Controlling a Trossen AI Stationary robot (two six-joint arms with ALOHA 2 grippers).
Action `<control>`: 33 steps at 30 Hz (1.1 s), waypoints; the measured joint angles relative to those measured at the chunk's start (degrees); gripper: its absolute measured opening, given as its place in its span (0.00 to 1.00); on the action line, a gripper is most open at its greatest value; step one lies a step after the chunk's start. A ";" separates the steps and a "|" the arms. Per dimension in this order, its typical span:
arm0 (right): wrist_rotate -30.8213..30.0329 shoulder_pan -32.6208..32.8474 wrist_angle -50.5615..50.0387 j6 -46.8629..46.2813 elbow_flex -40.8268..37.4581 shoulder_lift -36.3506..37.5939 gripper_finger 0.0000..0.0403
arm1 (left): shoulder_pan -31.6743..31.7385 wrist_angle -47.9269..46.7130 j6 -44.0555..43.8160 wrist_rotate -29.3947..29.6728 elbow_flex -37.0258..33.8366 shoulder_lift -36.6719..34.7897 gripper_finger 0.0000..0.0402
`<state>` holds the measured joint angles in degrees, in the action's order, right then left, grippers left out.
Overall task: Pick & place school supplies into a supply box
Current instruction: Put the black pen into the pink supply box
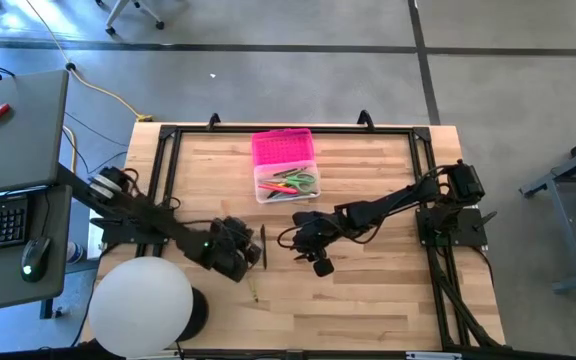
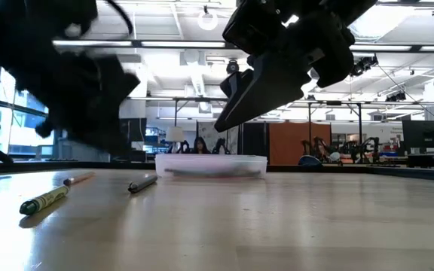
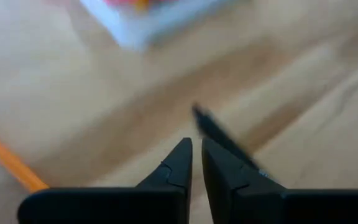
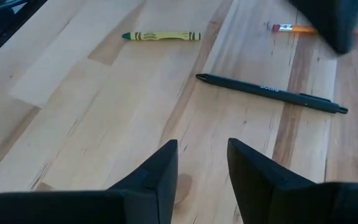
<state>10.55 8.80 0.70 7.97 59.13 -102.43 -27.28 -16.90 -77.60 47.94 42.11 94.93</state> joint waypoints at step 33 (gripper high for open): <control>14.25 -2.37 26.56 18.72 7.51 -17.00 0.29 | -3.83 -44.31 -10.22 10.15 17.16 -4.21 0.31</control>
<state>24.80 6.43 27.26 26.69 66.65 -119.43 -31.11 -61.21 -87.82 58.09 59.28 90.72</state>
